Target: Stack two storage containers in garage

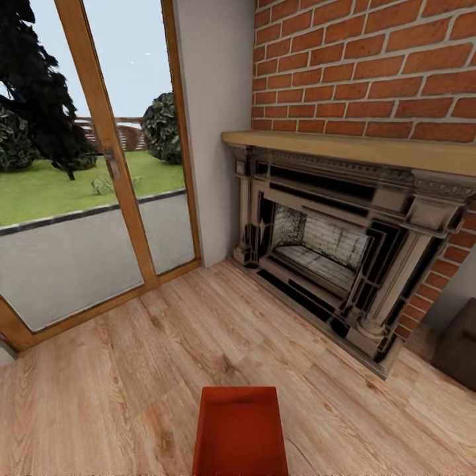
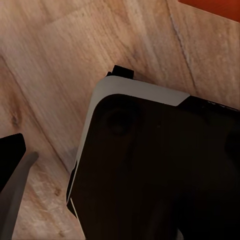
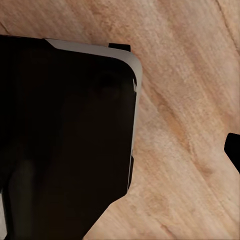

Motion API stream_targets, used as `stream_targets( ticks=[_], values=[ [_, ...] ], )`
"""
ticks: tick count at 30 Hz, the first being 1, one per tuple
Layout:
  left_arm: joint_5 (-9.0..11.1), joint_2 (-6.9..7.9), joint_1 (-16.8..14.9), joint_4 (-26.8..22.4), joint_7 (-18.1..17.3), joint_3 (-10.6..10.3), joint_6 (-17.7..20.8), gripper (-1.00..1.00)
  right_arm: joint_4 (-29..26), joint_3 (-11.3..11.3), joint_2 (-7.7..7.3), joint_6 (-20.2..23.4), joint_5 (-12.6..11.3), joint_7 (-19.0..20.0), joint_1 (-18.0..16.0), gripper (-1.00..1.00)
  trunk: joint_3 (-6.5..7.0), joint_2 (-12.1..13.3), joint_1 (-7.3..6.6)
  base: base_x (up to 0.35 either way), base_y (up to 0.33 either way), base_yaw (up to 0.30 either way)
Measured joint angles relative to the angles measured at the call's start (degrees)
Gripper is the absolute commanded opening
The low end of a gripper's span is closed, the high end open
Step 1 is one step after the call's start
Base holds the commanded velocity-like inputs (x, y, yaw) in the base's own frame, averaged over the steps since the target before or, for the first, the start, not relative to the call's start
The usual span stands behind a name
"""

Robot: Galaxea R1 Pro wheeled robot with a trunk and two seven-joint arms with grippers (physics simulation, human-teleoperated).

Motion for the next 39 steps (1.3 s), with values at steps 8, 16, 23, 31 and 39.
stream_targets(
  ticks=[8, 16, 23, 31, 39],
  values=[
    [0.01, 0.00, 0.00, -0.01, 0.00, 0.00, 0.00, 1.00, 0.00, 0.00, -0.03, -0.06, 0.00, 0.03, 0.00, 1.00, -0.74, 0.00, 0.00, 0.000, 0.000, 0.000],
    [0.01, 0.00, 0.00, 0.00, 0.00, 0.00, 0.00, 1.00, 0.00, 0.00, -0.06, -0.09, 0.00, 0.03, 0.00, 1.00, -1.48, 0.00, 0.00, 0.000, 0.000, 0.000],
    [-0.01, -0.03, 0.00, 0.00, 0.01, 0.00, 0.00, 1.00, 0.00, 0.00, -0.09, -0.17, 0.08, -0.01, -0.01, 1.00, -2.13, 0.00, 0.00, 0.000, 0.000, 0.000],
    [0.01, 0.00, 0.00, -0.01, 0.00, 0.00, 0.00, 1.00, 0.00, 0.00, -0.09, -0.26, 0.09, 0.02, -0.01, 1.00, -2.87, 0.00, 0.00, 0.000, 0.000, 0.000],
    [0.01, -0.01, 0.00, 0.01, 0.00, 0.00, 0.00, 1.00, 0.00, 0.00, -0.04, -0.25, 0.07, 0.03, -0.01, 1.00, -3.61, 0.00, 0.00, 0.000, 0.000, 0.000]
  ],
)
